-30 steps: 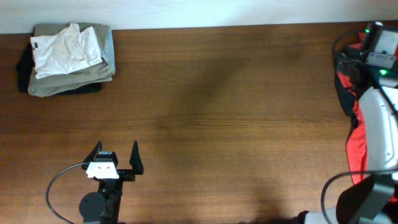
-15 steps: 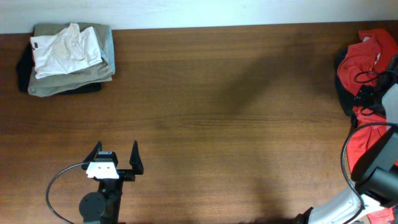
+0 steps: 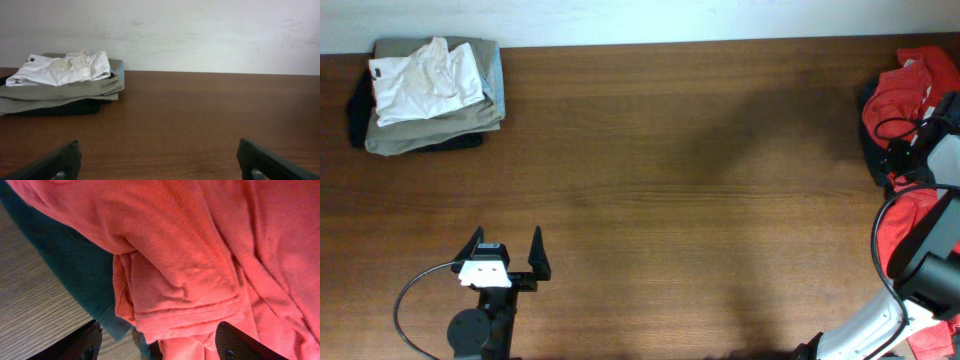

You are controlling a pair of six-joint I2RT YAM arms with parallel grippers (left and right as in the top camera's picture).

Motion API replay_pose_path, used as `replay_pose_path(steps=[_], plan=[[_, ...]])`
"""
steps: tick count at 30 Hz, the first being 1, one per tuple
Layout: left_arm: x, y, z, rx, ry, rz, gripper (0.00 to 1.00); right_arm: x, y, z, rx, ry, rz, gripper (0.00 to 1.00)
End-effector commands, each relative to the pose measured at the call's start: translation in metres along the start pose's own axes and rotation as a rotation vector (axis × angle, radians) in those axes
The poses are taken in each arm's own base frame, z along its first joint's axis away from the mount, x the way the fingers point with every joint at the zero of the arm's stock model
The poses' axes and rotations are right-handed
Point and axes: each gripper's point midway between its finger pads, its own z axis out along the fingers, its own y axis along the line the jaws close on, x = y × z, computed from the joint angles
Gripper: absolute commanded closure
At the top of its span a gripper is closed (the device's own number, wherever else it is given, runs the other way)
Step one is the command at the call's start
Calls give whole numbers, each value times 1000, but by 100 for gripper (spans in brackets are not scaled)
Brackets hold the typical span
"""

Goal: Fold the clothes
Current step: 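Grasp the orange T-shirt in the pile with the right gripper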

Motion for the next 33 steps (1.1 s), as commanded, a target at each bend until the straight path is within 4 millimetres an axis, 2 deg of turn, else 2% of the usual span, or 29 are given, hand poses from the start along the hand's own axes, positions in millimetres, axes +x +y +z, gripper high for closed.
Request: replay_pose_path(steps=[1,3,4,8,14,19,21,25,27,29,32,33], plan=[[2,-1,0,3,1,1,1,7,1,22,-2,36,-7,24],[2,-1,0,3,1,1,1,5,0,23,5,29,-6,26],[2,-1,0,3,1,1,1,3,0,23,8,24,-5,31],[2,-1,0,3,1,1,1,3,-1,24,11,22,-4,56],[2,-1,0,3,1,1,1,3,-2,24,14,22,-3,63],[2,-1,0,3,1,1,1,3,-2,24,14,22,-4,83],[2,-1,0,3,1,1,1,3,-2,24,14,22,-4,96],[2,-1,0,3,1,1,1,-3,-3,17,15,7,29,96],[2,-1,0,3,1,1,1,-15,-6,0,11,-25,68,96],[2,-1,0,3,1,1,1,-34,-8,-31,-3,-83,118,96],[2,-1,0,3,1,1,1,-72,27,-99,-202,-213,128,96],[2,-1,0,3,1,1,1,-85,51,-131,-312,-272,101,96]])
